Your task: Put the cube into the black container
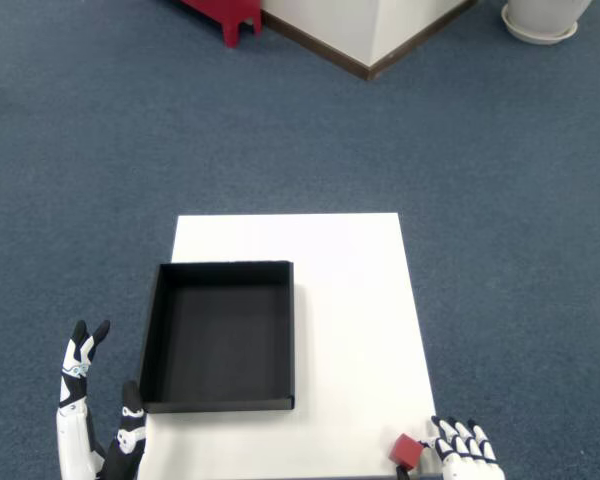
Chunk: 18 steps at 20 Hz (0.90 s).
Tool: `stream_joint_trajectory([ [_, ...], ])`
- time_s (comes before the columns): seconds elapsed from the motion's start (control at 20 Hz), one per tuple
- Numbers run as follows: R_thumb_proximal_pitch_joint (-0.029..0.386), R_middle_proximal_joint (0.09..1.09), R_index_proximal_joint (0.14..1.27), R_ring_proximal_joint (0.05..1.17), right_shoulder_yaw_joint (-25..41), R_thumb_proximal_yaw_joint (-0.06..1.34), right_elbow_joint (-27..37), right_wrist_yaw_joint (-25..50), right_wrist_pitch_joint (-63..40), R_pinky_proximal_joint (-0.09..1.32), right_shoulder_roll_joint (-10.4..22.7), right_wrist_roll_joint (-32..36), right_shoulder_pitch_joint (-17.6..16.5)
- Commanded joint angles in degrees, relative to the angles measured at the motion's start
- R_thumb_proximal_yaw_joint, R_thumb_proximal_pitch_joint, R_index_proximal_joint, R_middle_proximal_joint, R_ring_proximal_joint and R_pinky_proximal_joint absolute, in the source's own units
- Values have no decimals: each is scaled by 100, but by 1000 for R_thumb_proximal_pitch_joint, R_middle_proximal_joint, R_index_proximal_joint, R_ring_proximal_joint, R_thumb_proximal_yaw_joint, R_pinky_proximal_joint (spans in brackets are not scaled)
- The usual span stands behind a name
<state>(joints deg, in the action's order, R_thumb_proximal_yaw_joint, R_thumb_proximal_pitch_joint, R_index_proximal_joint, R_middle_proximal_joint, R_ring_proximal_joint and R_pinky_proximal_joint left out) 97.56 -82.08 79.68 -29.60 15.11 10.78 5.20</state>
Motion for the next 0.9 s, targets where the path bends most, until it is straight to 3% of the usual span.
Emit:
stream_joint_trajectory([
  [0.05,181,266,1021,219,-10,1202,-61,180,-110,27,129,29,26],
  [0.45,183,269,1020,210,185,1204,-32,1205,-503,12,82,-277,301],
  [0.9,178,266,1027,194,89,1205,4,1637,-1339,-18,-56,-819,1063],
])
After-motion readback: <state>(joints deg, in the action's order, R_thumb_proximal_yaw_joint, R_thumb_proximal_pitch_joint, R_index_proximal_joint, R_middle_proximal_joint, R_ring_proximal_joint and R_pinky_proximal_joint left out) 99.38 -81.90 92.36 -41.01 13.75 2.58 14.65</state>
